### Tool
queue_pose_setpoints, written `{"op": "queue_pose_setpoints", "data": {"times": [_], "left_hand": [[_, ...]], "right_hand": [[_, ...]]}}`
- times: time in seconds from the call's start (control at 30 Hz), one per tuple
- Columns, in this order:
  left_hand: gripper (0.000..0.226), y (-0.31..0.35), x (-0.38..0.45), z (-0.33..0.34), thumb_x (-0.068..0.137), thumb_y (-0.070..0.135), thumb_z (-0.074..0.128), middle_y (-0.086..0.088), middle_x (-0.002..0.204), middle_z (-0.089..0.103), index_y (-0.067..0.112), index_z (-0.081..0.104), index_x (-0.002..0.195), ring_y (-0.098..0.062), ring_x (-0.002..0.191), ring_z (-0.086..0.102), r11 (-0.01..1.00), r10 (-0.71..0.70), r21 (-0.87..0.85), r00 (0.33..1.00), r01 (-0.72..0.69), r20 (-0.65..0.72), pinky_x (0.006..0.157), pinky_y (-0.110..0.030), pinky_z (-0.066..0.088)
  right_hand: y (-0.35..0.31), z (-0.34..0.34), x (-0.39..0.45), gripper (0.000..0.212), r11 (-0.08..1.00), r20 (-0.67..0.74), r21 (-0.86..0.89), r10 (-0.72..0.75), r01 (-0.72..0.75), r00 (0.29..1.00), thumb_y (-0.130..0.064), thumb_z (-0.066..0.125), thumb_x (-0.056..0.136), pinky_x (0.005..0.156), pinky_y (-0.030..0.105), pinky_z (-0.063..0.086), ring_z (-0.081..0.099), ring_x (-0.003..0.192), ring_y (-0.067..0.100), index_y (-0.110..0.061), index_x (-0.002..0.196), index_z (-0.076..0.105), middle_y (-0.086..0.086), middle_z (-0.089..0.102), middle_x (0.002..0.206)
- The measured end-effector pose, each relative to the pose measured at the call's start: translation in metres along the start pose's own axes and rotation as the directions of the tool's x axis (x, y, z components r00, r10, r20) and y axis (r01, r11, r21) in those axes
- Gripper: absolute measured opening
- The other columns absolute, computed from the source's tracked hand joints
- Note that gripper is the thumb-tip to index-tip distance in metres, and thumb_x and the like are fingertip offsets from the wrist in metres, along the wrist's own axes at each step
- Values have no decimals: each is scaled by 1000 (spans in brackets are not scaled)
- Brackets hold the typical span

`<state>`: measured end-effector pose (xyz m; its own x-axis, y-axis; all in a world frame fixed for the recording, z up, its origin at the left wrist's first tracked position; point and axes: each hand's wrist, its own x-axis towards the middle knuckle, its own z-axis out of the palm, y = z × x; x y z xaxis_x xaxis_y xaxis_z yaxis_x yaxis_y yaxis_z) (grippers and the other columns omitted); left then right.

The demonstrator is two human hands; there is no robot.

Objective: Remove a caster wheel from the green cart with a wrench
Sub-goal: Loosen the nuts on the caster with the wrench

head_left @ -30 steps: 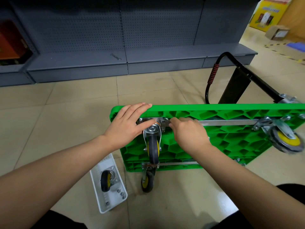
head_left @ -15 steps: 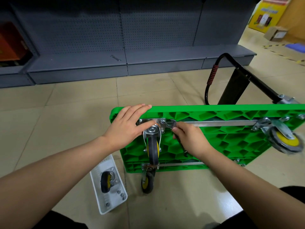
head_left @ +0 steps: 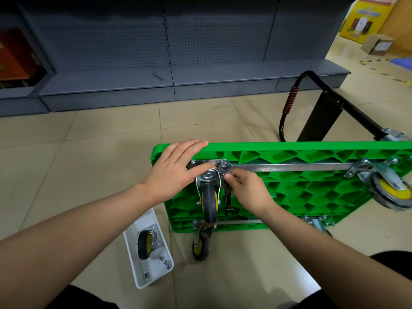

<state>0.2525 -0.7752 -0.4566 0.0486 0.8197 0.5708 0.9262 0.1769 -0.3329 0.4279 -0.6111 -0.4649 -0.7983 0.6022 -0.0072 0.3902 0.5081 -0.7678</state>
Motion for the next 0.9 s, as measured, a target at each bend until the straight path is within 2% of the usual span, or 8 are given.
{"op": "queue_pose_setpoints", "data": {"times": [0.13,0.33,0.47,0.57,0.63,0.7,0.8,0.9], "left_hand": [[43,1,0,0,96,23,69,-14,155,45,34,61,136,-34,139,47,1000,-3,4,1000,3,-5,109,-45,35],[42,0,0,0,98,23,65,-14,155,45,34,60,138,-34,139,46,1000,0,5,1000,0,-3,109,-45,34],[46,0,0,0,96,22,67,-15,155,44,34,58,140,-35,140,45,1000,1,0,1000,-1,1,110,-44,32],[43,0,1,0,98,22,64,-15,155,44,34,59,139,-35,140,45,1000,2,1,1000,-2,2,109,-45,33],[42,0,1,-1,98,22,63,-15,155,44,34,59,138,-35,140,45,1000,2,0,1000,-2,4,109,-45,34],[42,0,1,-1,98,23,64,-15,155,44,34,59,138,-35,140,45,1000,1,-1,1000,-1,8,109,-45,34],[45,0,1,-2,96,22,67,-15,155,43,33,59,139,-36,140,45,1000,5,-4,1000,-5,9,109,-46,34],[47,-1,0,-1,95,22,68,-16,155,43,33,58,140,-36,140,45,1000,7,-9,1000,-7,9,108,-47,35]], "right_hand": [[-2,3,1,29,999,-3,34,5,-5,1000,-32,56,101,76,41,56,65,78,35,-13,81,62,12,62,71],[-6,-2,0,28,999,25,-43,-23,24,999,-28,53,103,62,31,37,51,65,20,-14,80,63,-4,58,65],[-10,-17,3,26,972,64,-202,-106,117,992,-30,50,104,68,36,44,62,76,27,-15,83,58,2,68,77],[-15,-30,4,21,778,48,-576,-273,250,961,-32,48,104,62,37,39,62,88,38,-14,99,59,13,68,89],[-20,-34,3,15,615,46,-710,-447,344,893,-26,63,96,56,36,38,63,79,36,-12,91,64,11,66,77],[-21,-35,2,15,560,20,-751,-511,350,860,-21,77,84,52,34,41,61,68,34,-13,78,66,7,63,65],[-15,-35,0,16,621,-10,-700,-501,351,865,-23,72,90,58,35,37,60,72,35,-14,80,65,7,66,69],[-6,-36,-5,23,812,17,-478,-373,335,928,-28,56,101,64,40,41,56,80,36,-12,86,60,10,67,77]]}}
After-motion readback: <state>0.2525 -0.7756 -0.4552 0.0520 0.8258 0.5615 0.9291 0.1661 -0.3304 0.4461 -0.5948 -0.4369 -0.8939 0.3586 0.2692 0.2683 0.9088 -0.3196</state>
